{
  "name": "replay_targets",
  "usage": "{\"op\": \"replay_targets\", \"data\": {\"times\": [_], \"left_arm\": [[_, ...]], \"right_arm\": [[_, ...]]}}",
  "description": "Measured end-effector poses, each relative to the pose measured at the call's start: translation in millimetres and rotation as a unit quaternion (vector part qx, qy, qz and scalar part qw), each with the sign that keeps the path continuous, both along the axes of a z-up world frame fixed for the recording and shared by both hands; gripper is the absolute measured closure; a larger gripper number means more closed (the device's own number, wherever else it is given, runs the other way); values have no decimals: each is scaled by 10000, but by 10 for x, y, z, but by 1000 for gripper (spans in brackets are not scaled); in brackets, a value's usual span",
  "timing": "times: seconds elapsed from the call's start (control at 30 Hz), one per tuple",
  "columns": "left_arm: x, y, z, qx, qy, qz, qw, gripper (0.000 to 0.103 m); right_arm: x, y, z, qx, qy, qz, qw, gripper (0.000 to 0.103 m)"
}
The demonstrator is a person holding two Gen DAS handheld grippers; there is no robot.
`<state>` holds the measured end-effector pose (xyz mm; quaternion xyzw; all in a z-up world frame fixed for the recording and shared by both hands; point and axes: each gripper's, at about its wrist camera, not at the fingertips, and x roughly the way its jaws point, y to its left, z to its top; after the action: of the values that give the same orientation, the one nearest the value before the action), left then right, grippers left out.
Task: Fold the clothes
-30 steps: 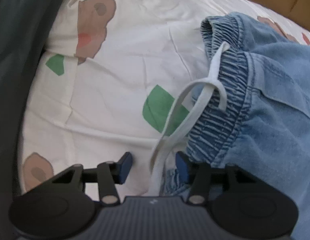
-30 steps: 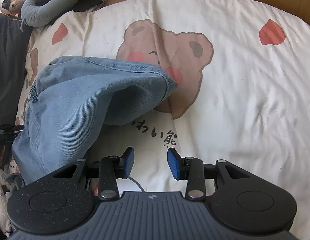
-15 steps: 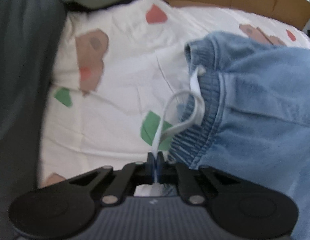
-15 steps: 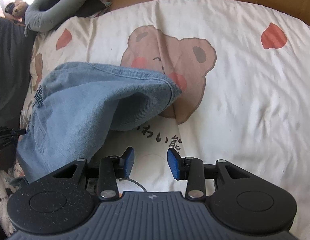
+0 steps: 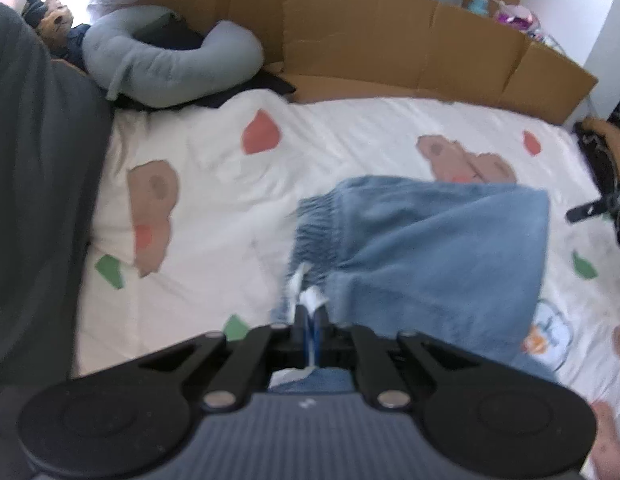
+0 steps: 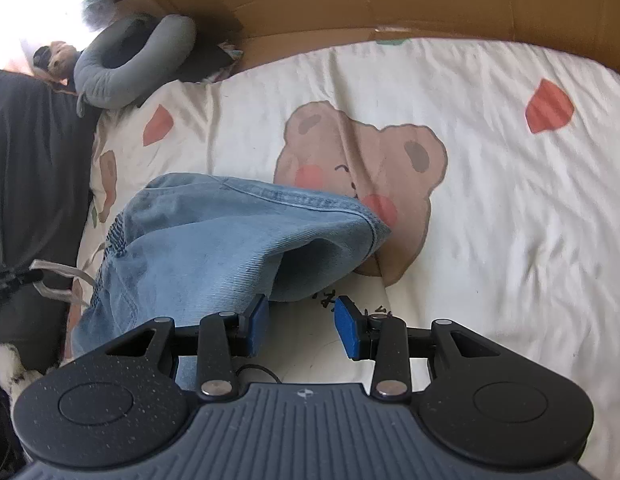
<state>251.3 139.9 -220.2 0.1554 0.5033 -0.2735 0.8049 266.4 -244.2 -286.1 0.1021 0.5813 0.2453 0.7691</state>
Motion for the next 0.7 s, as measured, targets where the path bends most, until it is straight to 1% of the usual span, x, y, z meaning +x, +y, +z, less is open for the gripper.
{"op": "replay_targets", "data": {"times": [0.1,0.2,0.27,0.37,0.43,0.53,0.67,0.7], "left_arm": [[-98,-192,26,7,112,-14,9999,101],[-169,-382,23,45,252,-12,9997,101],[-193,-472,17,3,356,87,9993,101],[-238,-526,2,-150,532,380,9977,101],[-267,-526,-8,-307,667,793,9941,101],[-321,-511,-2,-678,891,1232,9860,101],[-390,-536,-15,-971,1085,1481,9782,101],[-394,-522,-34,-1058,1155,1579,9749,101]], "right_arm": [[-44,26,53,87,5,30,10000,60],[-82,61,120,64,-101,102,9999,59],[-90,73,166,89,-163,135,9997,59],[-99,84,210,144,-214,164,9995,59],[-109,92,211,152,-209,200,9995,59],[-123,103,228,155,-222,251,9993,59],[-120,84,235,201,-218,196,9994,59],[-121,79,231,211,-208,175,9994,59]]}}
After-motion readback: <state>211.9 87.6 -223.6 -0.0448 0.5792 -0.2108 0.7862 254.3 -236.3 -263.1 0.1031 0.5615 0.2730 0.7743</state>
